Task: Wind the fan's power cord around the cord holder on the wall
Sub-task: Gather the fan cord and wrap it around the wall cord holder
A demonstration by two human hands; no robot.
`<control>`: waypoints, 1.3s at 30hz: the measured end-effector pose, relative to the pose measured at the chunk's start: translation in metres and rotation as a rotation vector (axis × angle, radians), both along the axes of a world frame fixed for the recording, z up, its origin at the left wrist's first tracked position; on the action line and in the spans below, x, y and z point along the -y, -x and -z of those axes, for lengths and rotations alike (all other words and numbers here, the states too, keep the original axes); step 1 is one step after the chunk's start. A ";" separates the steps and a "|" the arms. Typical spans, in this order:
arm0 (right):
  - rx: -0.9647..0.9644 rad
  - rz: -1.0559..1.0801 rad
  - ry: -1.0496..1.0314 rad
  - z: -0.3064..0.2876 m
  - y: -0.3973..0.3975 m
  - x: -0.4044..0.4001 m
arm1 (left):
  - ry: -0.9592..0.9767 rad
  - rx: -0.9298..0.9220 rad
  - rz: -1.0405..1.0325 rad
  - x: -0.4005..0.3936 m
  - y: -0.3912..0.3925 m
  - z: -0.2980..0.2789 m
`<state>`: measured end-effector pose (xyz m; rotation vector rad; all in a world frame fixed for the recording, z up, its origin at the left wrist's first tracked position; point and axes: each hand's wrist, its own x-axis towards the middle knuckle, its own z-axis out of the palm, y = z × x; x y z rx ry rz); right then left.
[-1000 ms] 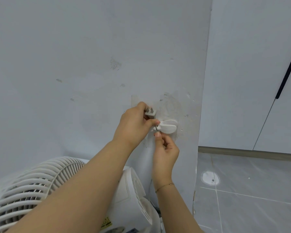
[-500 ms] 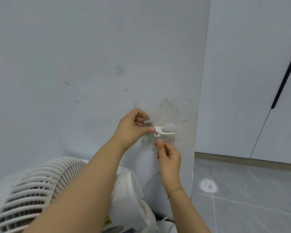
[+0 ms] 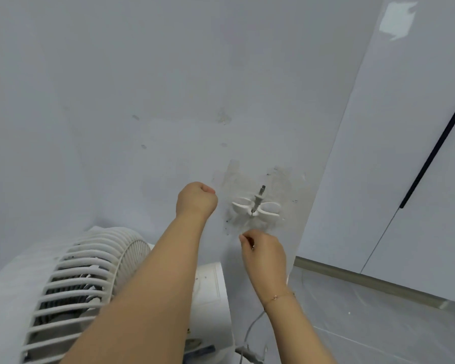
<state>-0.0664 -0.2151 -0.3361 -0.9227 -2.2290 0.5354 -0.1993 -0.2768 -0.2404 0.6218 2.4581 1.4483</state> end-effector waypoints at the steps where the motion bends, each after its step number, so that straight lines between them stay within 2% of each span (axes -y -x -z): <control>1: 0.051 -0.013 -0.022 -0.006 0.006 0.000 | 0.001 0.006 -0.001 0.000 0.003 0.001; 7: 0.204 -0.119 0.017 -0.042 0.033 0.002 | -0.012 0.033 -0.054 0.003 0.021 0.003; 10: 0.306 -0.164 -0.065 -0.051 0.037 0.002 | -0.025 0.038 -0.061 0.002 0.023 0.003; 12: 0.307 -0.170 -0.094 -0.052 0.039 -0.004 | -0.024 0.046 -0.050 0.000 0.023 0.003; 14: 0.256 -0.148 -0.110 -0.055 0.044 -0.010 | -0.021 0.050 -0.038 0.000 0.022 0.003; 16: 0.126 -0.110 -0.122 -0.060 0.048 -0.015 | -0.011 0.050 -0.039 0.001 0.023 0.004; 20: -0.121 -0.026 -0.026 -0.065 0.055 -0.014 | 0.031 0.058 -0.018 0.001 0.022 0.006; 25: -0.227 -0.013 0.154 -0.067 0.056 -0.010 | 0.078 0.078 0.050 0.000 0.020 0.008; 30: -0.161 -0.173 0.423 -0.073 0.047 -0.015 | 0.116 0.107 0.134 0.000 0.015 0.006; 33: -0.106 -0.214 0.286 -0.075 0.036 -0.017 | 0.104 0.072 0.216 -0.004 0.010 0.008; 36: -0.210 -0.161 0.053 -0.079 0.025 -0.015 | 0.083 0.002 0.356 -0.011 0.004 0.009; 39: -0.340 -0.127 0.059 -0.079 0.022 -0.015 | 0.059 -0.071 0.409 -0.016 0.003 0.009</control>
